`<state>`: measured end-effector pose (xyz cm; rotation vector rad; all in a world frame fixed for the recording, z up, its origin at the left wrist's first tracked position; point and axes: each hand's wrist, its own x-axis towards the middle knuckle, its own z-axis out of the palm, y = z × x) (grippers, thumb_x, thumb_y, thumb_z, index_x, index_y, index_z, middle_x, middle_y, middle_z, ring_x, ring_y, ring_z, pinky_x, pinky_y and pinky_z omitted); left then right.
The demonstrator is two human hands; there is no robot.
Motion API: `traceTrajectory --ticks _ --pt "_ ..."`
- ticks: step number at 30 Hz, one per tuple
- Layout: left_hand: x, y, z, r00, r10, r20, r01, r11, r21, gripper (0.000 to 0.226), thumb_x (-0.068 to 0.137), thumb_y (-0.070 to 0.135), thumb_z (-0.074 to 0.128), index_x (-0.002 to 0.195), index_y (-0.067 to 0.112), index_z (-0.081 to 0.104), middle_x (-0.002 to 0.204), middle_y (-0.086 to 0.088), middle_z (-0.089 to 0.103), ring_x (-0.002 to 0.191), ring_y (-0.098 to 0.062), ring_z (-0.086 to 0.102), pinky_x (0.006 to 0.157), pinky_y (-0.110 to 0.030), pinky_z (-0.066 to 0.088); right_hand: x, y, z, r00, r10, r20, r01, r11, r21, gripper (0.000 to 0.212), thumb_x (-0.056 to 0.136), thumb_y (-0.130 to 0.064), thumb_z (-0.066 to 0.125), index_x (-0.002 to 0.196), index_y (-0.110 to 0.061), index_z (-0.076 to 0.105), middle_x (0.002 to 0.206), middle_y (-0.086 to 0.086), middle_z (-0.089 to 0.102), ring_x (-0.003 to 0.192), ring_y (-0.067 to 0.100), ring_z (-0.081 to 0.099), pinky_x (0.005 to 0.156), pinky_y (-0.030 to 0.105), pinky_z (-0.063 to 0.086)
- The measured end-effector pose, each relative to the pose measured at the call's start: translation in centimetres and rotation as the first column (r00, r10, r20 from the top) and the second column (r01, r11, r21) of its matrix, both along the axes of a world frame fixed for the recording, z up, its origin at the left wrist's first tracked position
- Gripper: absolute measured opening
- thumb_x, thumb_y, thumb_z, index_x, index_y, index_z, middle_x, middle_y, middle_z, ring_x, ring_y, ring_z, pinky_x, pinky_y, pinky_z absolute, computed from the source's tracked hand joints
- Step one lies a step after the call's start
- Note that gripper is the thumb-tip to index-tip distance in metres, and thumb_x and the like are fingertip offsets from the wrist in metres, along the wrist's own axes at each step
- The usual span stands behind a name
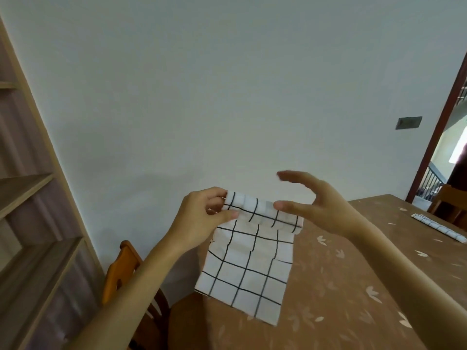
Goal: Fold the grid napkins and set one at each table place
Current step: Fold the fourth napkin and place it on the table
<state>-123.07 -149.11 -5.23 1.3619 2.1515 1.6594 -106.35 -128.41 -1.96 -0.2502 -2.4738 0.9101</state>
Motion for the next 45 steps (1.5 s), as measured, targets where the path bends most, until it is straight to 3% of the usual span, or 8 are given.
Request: traceTrajectory --ticks 5,9,15,20,24,31,36,45 --pt "1.7 1.1 0.0 0.986 -0.026 -0.164 0.021 0.999 -0.037 0.032 0.082 0.018 0.084 0.111 0.022 0.072 0.089 0.012 0.080 0.083 -0.003 0.074 0.080 -0.017 0.056 -2.7 -2.8 1.1 0.989 0.113 0.097 -0.135 0.956 0.260 0.039 0.086 -0.046 0.072 0.120 -0.029 0.067 0.104 -0.015 0.072 0.100 -0.002 0.065 0.087 0.009 0.047" --pt "1.3 1.0 -1.1 1.000 -0.007 -0.020 0.007 1.000 0.009 0.044 0.081 0.022 0.085 0.115 0.029 0.057 0.089 0.012 0.078 0.084 -0.008 0.075 0.080 -0.021 0.059 -3.8 -2.9 1.3 0.995 0.100 -0.025 -0.091 0.966 0.242 0.015 0.087 -0.031 0.075 0.097 -0.019 0.074 0.083 -0.007 0.073 0.080 0.008 0.067 0.078 0.021 0.052" --pt "-0.4 -0.1 -5.1 0.998 0.026 0.052 -0.020 0.994 -0.103 0.024 0.081 0.022 0.084 0.102 0.027 0.073 0.097 0.007 0.079 0.094 -0.005 0.073 0.094 -0.030 0.058 -3.2 -1.5 2.0 0.990 0.080 -0.116 -0.050 0.969 0.243 0.010 0.088 -0.029 0.075 0.094 -0.022 0.072 0.083 -0.011 0.071 0.079 0.004 0.066 0.074 0.007 0.045" --pt "0.1 -0.3 -6.8 0.989 -0.035 0.141 0.049 0.994 -0.102 0.014 0.088 0.013 0.077 0.092 0.026 0.073 0.085 0.018 0.077 0.084 0.000 0.073 0.080 -0.016 0.052 -2.1 -0.4 2.8 0.979 0.066 -0.191 -0.034 0.986 0.165 0.015 0.088 -0.027 0.074 0.080 -0.035 0.065 0.074 -0.017 0.067 0.074 0.002 0.064 0.071 0.008 0.044" --pt "0.1 -0.4 -8.3 0.974 -0.048 0.220 0.068 0.994 -0.083 0.022 0.088 0.005 0.075 0.105 0.019 0.077 0.101 0.007 0.080 0.097 -0.012 0.076 0.091 -0.033 0.060 -1.8 0.4 3.1 0.979 0.021 -0.200 0.011 0.988 0.155 0.014 0.086 -0.027 0.075 0.080 -0.036 0.066 0.075 -0.024 0.068 0.073 -0.003 0.062 0.069 0.004 0.041" --pt "0.9 1.2 -4.9 0.986 -0.094 0.137 0.113 0.984 -0.135 0.081 0.068 0.061 0.082 0.139 0.039 0.051 0.130 0.026 0.061 0.119 0.006 0.060 0.097 -0.014 0.049 -2.8 -0.5 2.2 0.997 0.075 -0.031 -0.063 0.955 0.289 0.012 0.088 -0.028 0.075 0.096 -0.019 0.074 0.085 -0.005 0.073 0.081 0.008 0.062 0.073 0.009 0.046" --pt "2.4 2.9 -0.4 0.995 -0.101 -0.022 0.101 0.995 0.001 0.038 0.082 0.024 0.083 0.118 0.019 0.071 0.087 0.011 0.078 0.084 -0.004 0.074 0.083 -0.017 0.055 -3.4 -1.7 1.1 0.981 0.183 0.063 -0.193 0.934 0.300 0.012 0.088 -0.023 0.074 0.100 -0.024 0.077 0.088 -0.011 0.075 0.085 0.006 0.066 0.078 0.013 0.050" --pt "0.4 1.8 -1.6 0.992 0.014 0.126 -0.030 0.992 0.123 0.016 0.079 0.008 0.084 0.094 0.008 0.077 0.087 -0.003 0.081 0.083 -0.020 0.078 0.086 -0.039 0.062 -0.4 0.8 -1.0 0.970 0.004 0.243 -0.040 0.989 0.144 0.031 0.070 -0.049 0.085 0.083 -0.025 0.071 0.070 -0.011 0.065 0.063 0.002 0.057 0.061 0.016 0.043"
